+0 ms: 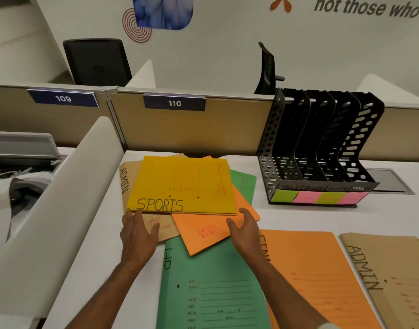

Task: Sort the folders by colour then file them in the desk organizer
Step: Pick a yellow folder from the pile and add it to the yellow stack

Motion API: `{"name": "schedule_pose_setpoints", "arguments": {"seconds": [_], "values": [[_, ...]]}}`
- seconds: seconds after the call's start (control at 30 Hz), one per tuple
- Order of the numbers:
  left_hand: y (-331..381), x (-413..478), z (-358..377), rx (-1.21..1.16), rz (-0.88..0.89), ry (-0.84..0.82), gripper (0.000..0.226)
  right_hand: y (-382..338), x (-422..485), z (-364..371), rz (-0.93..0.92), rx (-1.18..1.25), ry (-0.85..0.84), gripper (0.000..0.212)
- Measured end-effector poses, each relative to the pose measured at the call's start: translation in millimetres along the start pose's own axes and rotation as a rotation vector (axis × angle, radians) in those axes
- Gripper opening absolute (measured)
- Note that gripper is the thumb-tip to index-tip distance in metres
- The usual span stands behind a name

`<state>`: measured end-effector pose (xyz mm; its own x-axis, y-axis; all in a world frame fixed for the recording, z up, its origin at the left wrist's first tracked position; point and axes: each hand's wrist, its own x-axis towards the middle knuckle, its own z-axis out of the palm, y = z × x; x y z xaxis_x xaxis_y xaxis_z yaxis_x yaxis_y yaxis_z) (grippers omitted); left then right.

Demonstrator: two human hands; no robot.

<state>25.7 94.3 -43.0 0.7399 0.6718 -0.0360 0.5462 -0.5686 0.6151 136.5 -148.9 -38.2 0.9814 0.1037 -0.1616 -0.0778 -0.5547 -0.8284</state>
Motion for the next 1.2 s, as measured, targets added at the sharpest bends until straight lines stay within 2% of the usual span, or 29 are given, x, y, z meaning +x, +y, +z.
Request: {"name": "schedule_pose_setpoints", "arguments": {"seconds": [0.1, 0.3, 0.43, 0.57, 0.67, 0.77, 0.87, 0.9, 0.93, 0.97, 1.03, 1.07, 1.13, 1.2], "values": [[-2, 9, 5, 0.007, -0.018, -0.03, 0.066, 0, 15, 6, 0.039, 0.016, -0.024, 0.06], [-6, 15, 11, 0.021, 0.003, -0.055, 0.061, 1, 36, 17, 0.13, 0.083, 0.015, 0.05], [-11, 16, 11, 0.032, 0.008, -0.085, 0.059, -3, 43, 21, 0.242, 0.259, 0.091, 0.038], [-13, 21, 8, 0.029, 0.028, -0.108, 0.058, -9, 53, 23, 0.447, 0.585, 0.167, 0.03], [-13, 22, 3, 0.021, 0.041, -0.121, 0.055, -17, 61, 24, 0.542, 0.73, 0.121, 0.03], [-8, 18, -2, -0.009, 0.066, -0.075, 0.046, -27, 63, 22, 0.563, 0.781, 0.066, 0.013], [6, -2, -7, -0.172, 0.087, 0.142, 0.014, -35, 50, 18, 0.553, 0.789, -0.023, 0.01], [13, -10, -9, -0.236, 0.076, 0.175, 0.01, -37, 43, 16, 0.547, 0.811, -0.055, 0.011], [19, -17, -9, -0.305, 0.049, 0.16, 0.02, -39, 35, 15, 0.545, 0.847, -0.083, 0.014], [26, -24, -8, -0.398, -0.004, 0.104, 0.03, -42, 26, 13, 0.54, 0.889, -0.108, 0.02], [38, -33, -5, -0.654, -0.18, -0.062, 0.036, -45, 8, 11, 0.532, 0.942, -0.147, 0.036], [43, -36, -4, -0.784, -0.269, -0.145, 0.035, -47, -2, 9, 0.525, 0.951, -0.172, 0.037], [50, -40, -3, -0.985, -0.388, -0.269, 0.037, -48, -22, 3, 0.496, 0.959, -0.23, 0.027], [57, -44, -3, -1.129, -0.448, -0.319, 0.035, -45, -43, -6, 0.449, 0.973, -0.275, 0.027]]}}
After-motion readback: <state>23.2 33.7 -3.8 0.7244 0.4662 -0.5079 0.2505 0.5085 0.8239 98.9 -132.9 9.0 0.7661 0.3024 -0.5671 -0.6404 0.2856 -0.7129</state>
